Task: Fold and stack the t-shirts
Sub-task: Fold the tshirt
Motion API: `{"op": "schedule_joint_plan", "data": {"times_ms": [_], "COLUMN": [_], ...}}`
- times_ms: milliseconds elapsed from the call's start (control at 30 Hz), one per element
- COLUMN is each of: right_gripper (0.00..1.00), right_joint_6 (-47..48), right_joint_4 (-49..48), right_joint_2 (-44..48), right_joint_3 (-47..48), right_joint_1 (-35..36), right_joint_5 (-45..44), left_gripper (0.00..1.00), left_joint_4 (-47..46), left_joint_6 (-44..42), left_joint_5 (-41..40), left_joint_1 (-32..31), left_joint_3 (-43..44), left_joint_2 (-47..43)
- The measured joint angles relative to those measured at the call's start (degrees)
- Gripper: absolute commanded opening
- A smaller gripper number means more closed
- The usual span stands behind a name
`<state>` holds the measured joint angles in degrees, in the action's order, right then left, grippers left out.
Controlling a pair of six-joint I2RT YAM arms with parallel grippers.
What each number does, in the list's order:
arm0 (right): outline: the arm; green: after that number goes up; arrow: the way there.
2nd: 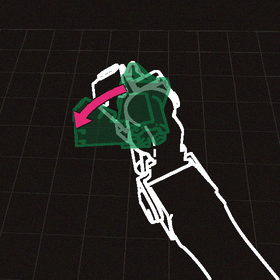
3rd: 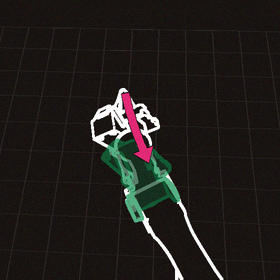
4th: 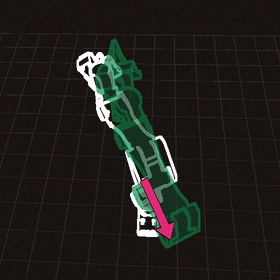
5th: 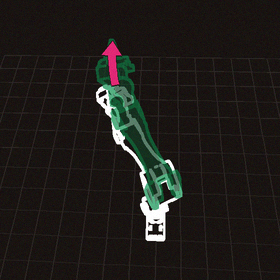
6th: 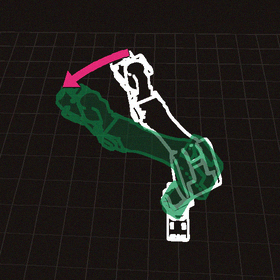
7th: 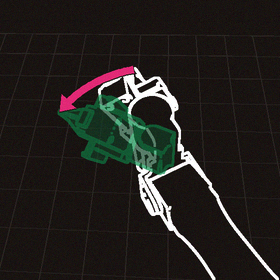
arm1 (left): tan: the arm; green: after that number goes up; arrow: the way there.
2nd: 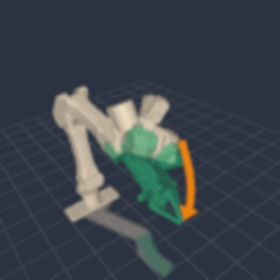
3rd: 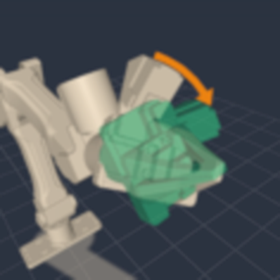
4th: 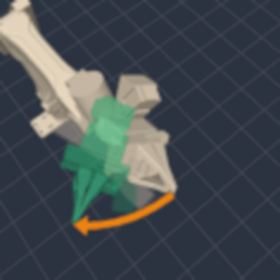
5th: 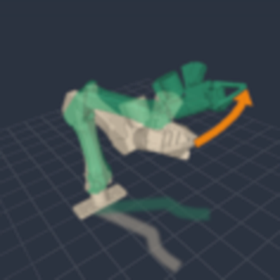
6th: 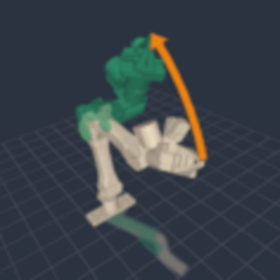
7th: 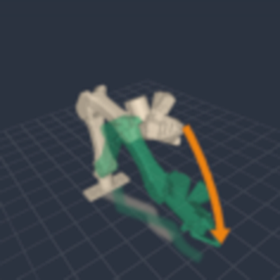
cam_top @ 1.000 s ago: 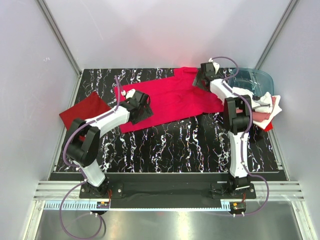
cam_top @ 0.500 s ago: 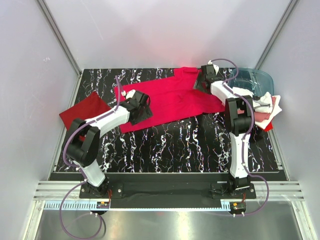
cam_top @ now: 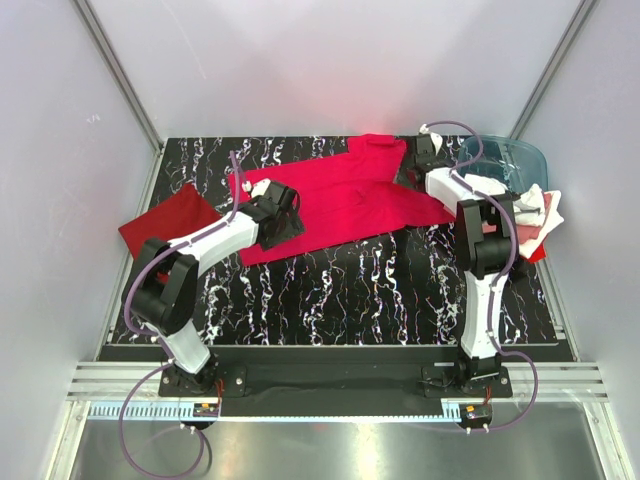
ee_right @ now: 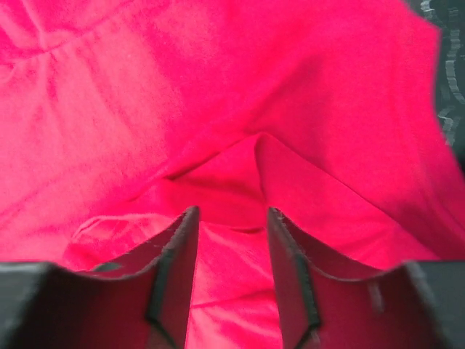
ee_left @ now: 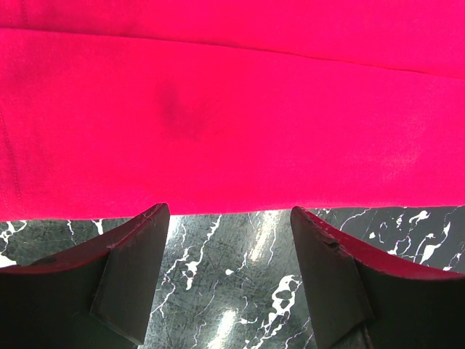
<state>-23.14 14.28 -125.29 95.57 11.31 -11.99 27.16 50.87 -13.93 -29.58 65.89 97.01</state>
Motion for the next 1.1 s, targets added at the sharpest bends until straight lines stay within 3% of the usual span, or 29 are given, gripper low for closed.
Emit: {"op": "schedule_joint_plan", "data": {"times_ms": [333,1100], "right_gripper": [0.01,0.0], "right_joint_6": [-0.52,-3.85], "right_joint_4": [-3.78,-5.44], "right_joint_2": [4.68,2.71], "right_joint_3": [-4.87,-7.87], "right_joint_1": [0.31,1.51], "right_joint_5": [-1.01,2.19], "left_gripper": [0.73,0.73], "left_joint_4": [0.17,0.2], "left_joint_6": [-0.07,-0.09], "left_joint_5": [0.0,0.04], "left_joint_1": [0.02,0.02], "left_joint_3": [0.02,0.13], "left_joint_2": [-0.28,-0.33]}}
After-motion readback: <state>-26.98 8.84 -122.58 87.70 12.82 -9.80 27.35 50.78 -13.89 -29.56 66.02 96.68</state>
